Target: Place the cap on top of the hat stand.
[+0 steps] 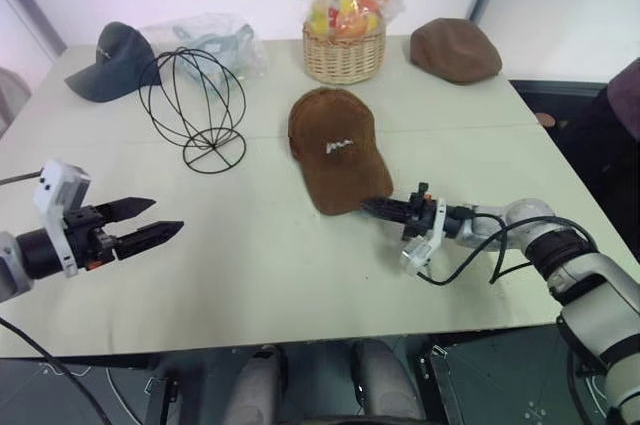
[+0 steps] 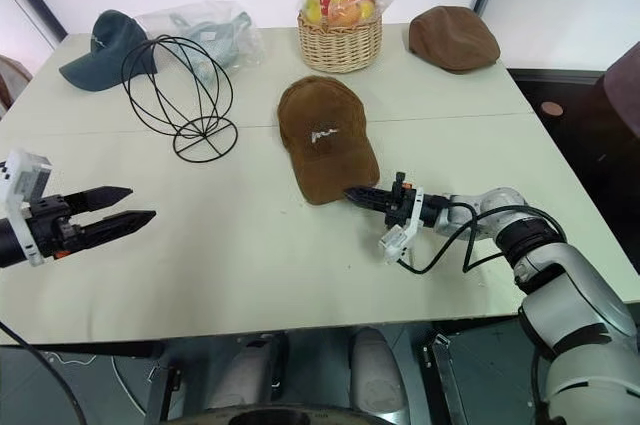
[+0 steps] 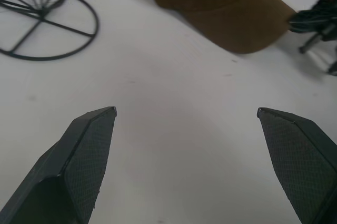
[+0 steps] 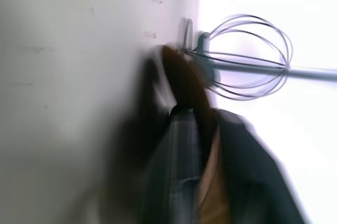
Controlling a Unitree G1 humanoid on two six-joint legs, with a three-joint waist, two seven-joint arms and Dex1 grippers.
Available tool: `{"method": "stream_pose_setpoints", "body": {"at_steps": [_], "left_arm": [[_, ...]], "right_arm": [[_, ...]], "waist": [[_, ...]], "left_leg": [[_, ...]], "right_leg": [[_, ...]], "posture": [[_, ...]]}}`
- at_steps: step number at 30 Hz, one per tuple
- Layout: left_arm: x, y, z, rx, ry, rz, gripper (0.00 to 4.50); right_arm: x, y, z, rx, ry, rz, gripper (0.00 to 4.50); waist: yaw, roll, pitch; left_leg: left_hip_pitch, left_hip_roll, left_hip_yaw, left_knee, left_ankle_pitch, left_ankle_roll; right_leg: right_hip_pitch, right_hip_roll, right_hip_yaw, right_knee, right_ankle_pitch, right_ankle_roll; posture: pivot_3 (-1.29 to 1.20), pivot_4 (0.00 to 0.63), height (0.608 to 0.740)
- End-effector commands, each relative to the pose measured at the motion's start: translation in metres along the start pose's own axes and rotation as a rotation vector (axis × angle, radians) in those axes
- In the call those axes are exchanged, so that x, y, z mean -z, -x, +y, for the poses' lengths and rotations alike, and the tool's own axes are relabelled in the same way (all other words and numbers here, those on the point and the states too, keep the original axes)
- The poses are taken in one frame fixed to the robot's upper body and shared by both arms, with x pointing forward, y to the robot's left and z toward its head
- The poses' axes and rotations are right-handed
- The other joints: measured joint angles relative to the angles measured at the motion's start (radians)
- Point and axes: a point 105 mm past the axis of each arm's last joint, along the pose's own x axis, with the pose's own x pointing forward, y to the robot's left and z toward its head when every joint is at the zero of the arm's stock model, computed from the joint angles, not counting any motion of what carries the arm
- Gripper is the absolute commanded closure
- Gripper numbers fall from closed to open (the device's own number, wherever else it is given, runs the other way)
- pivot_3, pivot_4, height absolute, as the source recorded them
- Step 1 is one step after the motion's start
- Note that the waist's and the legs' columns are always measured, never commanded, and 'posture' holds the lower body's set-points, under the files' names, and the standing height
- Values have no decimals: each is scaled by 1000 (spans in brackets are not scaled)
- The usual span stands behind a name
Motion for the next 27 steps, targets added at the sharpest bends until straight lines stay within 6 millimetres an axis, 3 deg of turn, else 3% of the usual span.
{"method": "stream_pose_setpoints", "body": {"at_steps": [1, 6, 9, 12, 17, 23, 27], "left_arm": [[-14, 7, -9, 23, -48, -23, 0], [-16, 7, -4, -13, -52, -42, 0], [-16, 6, 0, -34, -51, -46, 0], [-15, 6, 4, -57, -52, -49, 0], [-22, 11, 2, -50, -69, -60, 0], [-48, 34, 3, -50, -117, -102, 0], [-78, 59, 11, -90, -170, -173, 0]], "right_arm": [[-7, -9, 8, -7, -24, -22, 4479], [-5, -18, 4, 44, -42, 15, 4479], [7, -24, -9, 129, -83, 94, 4479], [26, -32, -41, 272, -106, 192, 4479], [45, -48, -111, 501, -63, 249, 4479], [37, -63, -189, 669, 9, 173, 4479], [24, -79, -235, 762, 4, 87, 4479]], "waist": [[0, 0, 0], [-2, -1, 0], [-8, -1, 0], [-9, 1, 2], [4, 3, 3], [6, 3, 3], [5, 3, 3]], "left_leg": [[0, 1, 0, 0, 0, 0], [1, 10, -1, 0, 0, 0], [2, 13, -2, 0, 0, 0], [1, 15, -2, 0, 0, 0], [-3, 15, -1, 0, 0, 0], [-11, 17, -1, -3, 0, 0], [-17, 19, -1, -4, 0, 0]], "right_leg": [[0, 1, 0, 0, 0, 0], [0, 11, 0, -1, 2, -3], [0, 14, 0, 0, 3, -6], [-1, 17, 0, 0, 4, -7], [-6, 17, 0, -1, 4, -9], [-15, 18, 0, -1, 5, -13], [-24, 21, -1, -1, 5, -14]], "posture": [[0, 150, 740], [0, 150, 740], [0, 150, 740], [0, 150, 740], [0, 150, 740], [0, 150, 740], [0, 150, 740]]}}
